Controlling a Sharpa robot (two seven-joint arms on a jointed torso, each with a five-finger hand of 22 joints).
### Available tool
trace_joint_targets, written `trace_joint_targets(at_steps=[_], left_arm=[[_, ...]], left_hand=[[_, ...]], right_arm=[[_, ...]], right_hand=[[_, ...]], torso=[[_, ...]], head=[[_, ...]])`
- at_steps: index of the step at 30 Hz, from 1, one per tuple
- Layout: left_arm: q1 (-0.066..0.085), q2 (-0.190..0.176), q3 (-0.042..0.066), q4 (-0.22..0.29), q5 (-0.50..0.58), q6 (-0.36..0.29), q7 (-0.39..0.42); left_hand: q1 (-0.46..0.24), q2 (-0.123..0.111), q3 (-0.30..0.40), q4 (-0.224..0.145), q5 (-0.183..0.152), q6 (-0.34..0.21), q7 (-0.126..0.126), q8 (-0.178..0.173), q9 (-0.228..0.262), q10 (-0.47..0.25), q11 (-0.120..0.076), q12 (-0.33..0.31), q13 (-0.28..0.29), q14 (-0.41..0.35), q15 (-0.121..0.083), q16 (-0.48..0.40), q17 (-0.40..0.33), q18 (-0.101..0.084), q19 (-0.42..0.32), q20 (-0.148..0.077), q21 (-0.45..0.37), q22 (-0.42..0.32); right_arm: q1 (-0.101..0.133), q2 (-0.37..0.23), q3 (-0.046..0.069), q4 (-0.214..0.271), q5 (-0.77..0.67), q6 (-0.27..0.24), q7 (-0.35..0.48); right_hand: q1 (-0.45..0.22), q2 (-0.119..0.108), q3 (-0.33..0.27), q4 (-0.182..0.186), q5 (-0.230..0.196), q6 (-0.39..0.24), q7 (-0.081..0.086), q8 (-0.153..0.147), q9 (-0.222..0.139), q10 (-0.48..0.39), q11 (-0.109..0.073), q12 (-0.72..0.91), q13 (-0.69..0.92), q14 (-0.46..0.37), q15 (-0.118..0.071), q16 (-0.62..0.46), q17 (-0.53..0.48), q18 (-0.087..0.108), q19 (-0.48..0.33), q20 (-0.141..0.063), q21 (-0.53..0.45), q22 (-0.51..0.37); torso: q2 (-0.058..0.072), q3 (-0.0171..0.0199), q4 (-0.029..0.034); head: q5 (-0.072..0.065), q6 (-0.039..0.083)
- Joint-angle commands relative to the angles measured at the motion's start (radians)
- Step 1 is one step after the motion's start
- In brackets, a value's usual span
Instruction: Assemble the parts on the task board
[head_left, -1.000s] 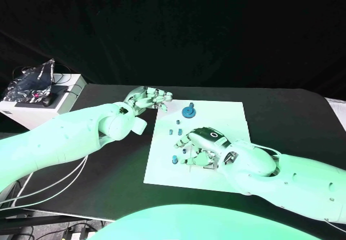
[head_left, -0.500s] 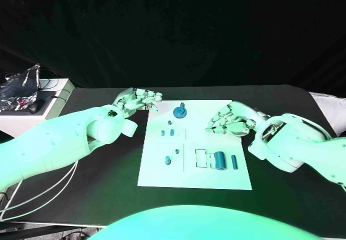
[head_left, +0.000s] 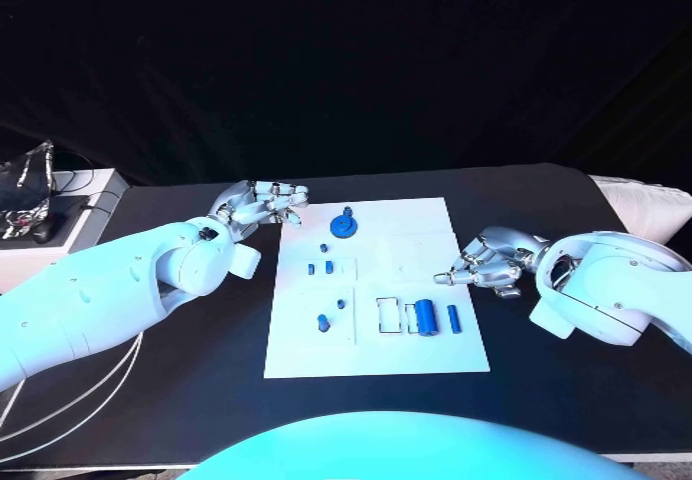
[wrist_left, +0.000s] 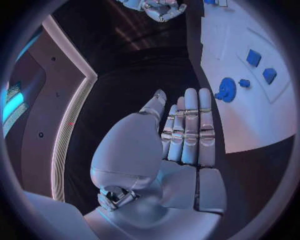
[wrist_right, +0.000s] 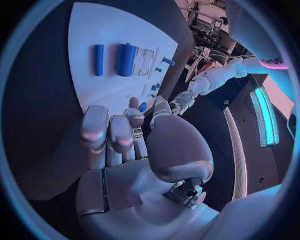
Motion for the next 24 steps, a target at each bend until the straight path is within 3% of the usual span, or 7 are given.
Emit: trace_joint_targets(at_steps=[1, 2, 4, 18, 24], left_arm=[[-0.002, 0.001, 0.001, 0.003, 0.009, 0.014, 0.021], [-0.003, 0.001, 0.001, 0.004, 0.008, 0.014, 0.021], [-0.003, 0.000, 0.001, 0.004, 0.007, 0.016, 0.023], [-0.005, 0.001, 0.001, 0.006, -0.001, 0.026, 0.024], [-0.005, -0.001, 0.001, 0.008, -0.007, 0.034, 0.024]], left_hand=[[0.001, -0.011, 0.007, 0.000, 0.000, 0.006, -0.002, -0.001, 0.001, 0.012, -0.001, -0.004, 0.001, 0.007, 0.002, -0.006, 0.002, -0.008, 0.002, -0.003, -0.005, -0.001], [0.001, -0.011, 0.008, 0.000, 0.000, 0.007, -0.002, -0.001, 0.001, 0.013, -0.001, -0.005, 0.001, 0.007, 0.002, -0.006, 0.002, -0.008, 0.003, -0.003, -0.005, -0.002], [0.002, -0.011, 0.010, 0.000, 0.000, 0.011, -0.004, 0.000, 0.001, 0.017, -0.003, -0.007, 0.001, 0.007, 0.001, -0.007, 0.002, -0.009, 0.003, -0.004, -0.006, -0.002], [0.010, -0.010, 0.027, -0.001, 0.001, 0.023, -0.002, -0.001, 0.001, 0.028, -0.002, -0.035, 0.001, 0.005, 0.001, -0.007, 0.006, -0.009, 0.003, -0.005, -0.006, -0.002], [-0.003, -0.026, 0.057, 0.000, 0.001, 0.021, 0.001, -0.002, 0.001, 0.026, 0.001, -0.037, 0.001, 0.004, 0.002, -0.006, 0.008, -0.008, -0.002, -0.004, -0.002, 0.006]], right_arm=[[-0.001, 0.000, -0.004, 0.006, 0.025, 0.067, -0.144], [-0.002, 0.002, -0.006, 0.007, 0.029, 0.064, -0.160], [-0.004, 0.006, -0.009, 0.009, 0.023, 0.061, -0.183], [-0.027, 0.070, -0.022, -0.008, -0.027, 0.107, -0.237], [-0.050, 0.103, -0.022, -0.024, -0.047, 0.104, -0.240]], right_hand=[[-0.005, -0.004, 0.001, 0.006, 0.032, -0.005, 0.003, -0.015, 0.008, 0.004, 0.004, -0.016, 0.005, 0.008, 0.001, 0.004, 0.012, -0.009, 0.065, 0.008, 0.001, 0.127], [-0.007, -0.004, 0.000, 0.004, 0.062, -0.005, 0.003, -0.018, 0.009, 0.004, 0.004, -0.019, 0.006, 0.008, 0.001, 0.005, 0.015, -0.009, 0.065, 0.008, 0.001, 0.127], [-0.034, 0.005, -0.009, -0.022, 0.077, -0.002, 0.003, -0.029, 0.016, 0.006, 0.006, -0.023, 0.014, 0.010, 0.000, 0.002, 0.024, -0.009, 0.065, 0.009, 0.002, 0.128], [-0.071, -0.009, -0.006, -0.004, 0.063, 0.004, -0.003, -0.034, 0.083, 0.018, 0.001, -0.025, 0.042, 0.016, -0.001, 0.010, 0.064, -0.014, 0.064, 0.006, 0.041, 0.134], [-0.086, -0.035, 0.016, 0.022, 0.037, 0.003, -0.004, -0.036, 0.104, 0.019, 0.001, -0.029, 0.045, 0.017, -0.002, 0.009, 0.068, -0.014, 0.063, 0.006, 0.043, 0.135]], torso=[[-0.001, -0.0018, -0.0001], [-0.001, -0.0025, -0.0005], [-0.001, -0.0028, -0.0008], [0.003, -0.0016, 0.0017], [0.002, -0.0009, 0.0026]], head=[[-0.006, 0.000], [-0.008, 0.000], [-0.010, 0.000], [-0.015, 0.000], [-0.011, 0.000]])
